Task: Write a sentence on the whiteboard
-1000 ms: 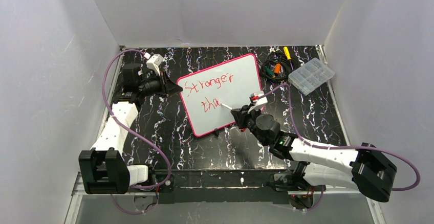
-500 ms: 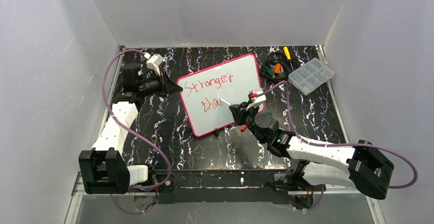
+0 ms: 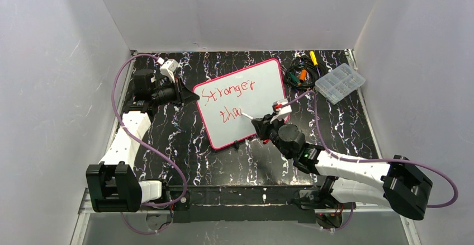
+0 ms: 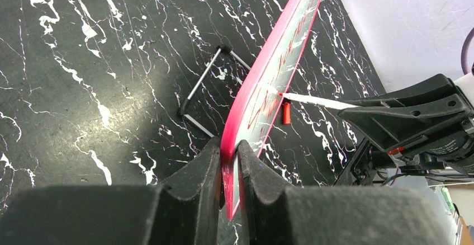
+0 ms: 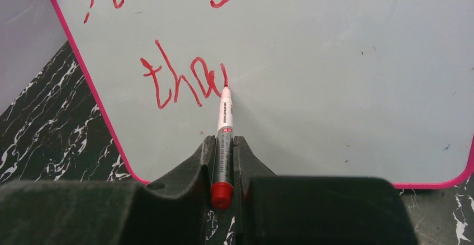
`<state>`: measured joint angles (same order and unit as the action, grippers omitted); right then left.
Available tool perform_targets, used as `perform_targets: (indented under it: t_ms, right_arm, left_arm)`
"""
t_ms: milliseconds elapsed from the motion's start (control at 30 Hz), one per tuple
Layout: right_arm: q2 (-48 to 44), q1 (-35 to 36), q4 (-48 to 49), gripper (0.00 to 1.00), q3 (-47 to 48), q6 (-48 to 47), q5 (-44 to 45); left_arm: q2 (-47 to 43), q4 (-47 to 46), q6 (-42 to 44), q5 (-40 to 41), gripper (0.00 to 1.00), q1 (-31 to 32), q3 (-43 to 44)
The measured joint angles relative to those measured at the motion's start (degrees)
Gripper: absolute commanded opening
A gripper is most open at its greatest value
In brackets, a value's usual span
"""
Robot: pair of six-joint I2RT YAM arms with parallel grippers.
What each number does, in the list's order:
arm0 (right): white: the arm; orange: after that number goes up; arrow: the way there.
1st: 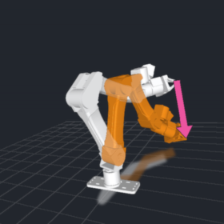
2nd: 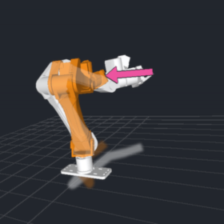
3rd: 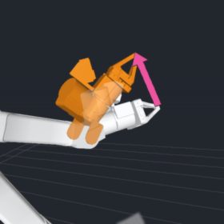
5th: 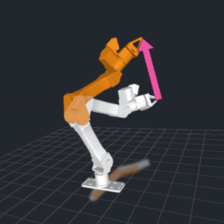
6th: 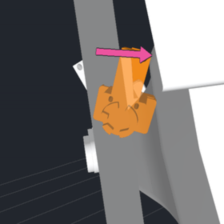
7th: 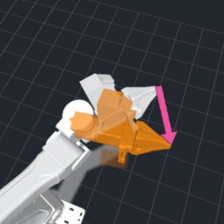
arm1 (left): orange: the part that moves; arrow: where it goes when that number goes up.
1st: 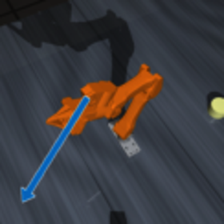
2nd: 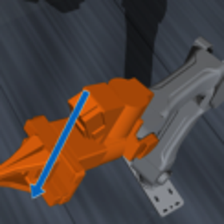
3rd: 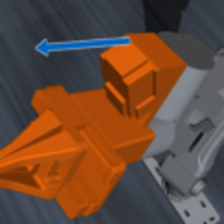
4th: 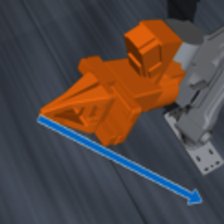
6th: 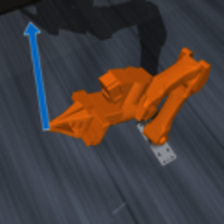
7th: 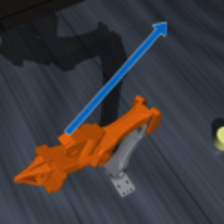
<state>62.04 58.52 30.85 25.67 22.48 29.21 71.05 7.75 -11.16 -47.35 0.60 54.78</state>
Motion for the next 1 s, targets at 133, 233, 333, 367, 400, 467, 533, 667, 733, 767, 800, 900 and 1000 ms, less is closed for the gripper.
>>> perform_targets:
  t_ms: [133,233,333,367,400,467,533,667,733,767,800,900,1000]
  right_arm:
    - [-0.17,0.0,-0.37,0.01,-0.2,0.48,-0.26]
    - [-0.17,0.0,-0.31,0.01,-0.2,0.46,-0.24]
    - [-0.07,0.0,0.13,0.01,-0.2,0.17,-0.17]
    - [0.04,0.0,0.44,0.01,-0.2,0.07,-0.09]
    - [0.17,0.0,0.74,0.01,-0.2,0.02,0.04]
    - [0.37,0.0,1.46,0.01,-0.2,-0.2,0.31]
    - [0.59,0.0,2.36,0.01,-0.17,-0.37,0.68]
    - [0.98,0.0,3.65,0.01,-0.13,-0.83,1.51]
    - [1.01,0.0,3.96,0.01,-0.07,-1.2,2.23]
    - [1.01,0.0,4.04,0.01,-0.04,-1.33,2.58]
    - [1.01,0.0,4.04,0.01,-0.04,-1.44,2.91]
    - [0.98,0.0,4.04,0.01,-0.04,-1.46,3.85]
    - [0.63,0.0,3.78,0.01,-0.07,-1.46,4.72]
  left_arm:
    - [0.0,0.0,0.0,0.0,0.0,0.0,0.0]
    - [0.0,0.0,0.0,0.0,0.0,0.0,0.0]
    - [0.0,0.0,0.0,0.0,0.0,0.0,0.0]
    - [0.0,0.0,0.0,0.0,0.0,0.0,0.0]
    - [0.0,0.0,0.0,0.0,0.0,0.0,0.0]
    - [0.0,0.0,0.0,0.0,0.0,0.0,0.0]
    - [0.0,0.0,0.0,0.0,0.0,0.0,0.0]
    - [0.0,0.0,0.0,0.0,0.0,0.0,0.0]
    - [0.0,0.0,0.0,-0.02,0.0,0.0,0.0]
    - [0.0,0.0,0.0,0.0,0.0,0.0,0.0]
    - [0.0,0.0,0.0,0.0,0.0,0.0,0.0]
    - [0.0,0.0,0.0,0.02,0.0,0.0,0.0]
    - [0.0,0.0,0.0,0.0,0.0,0.0,0.0]
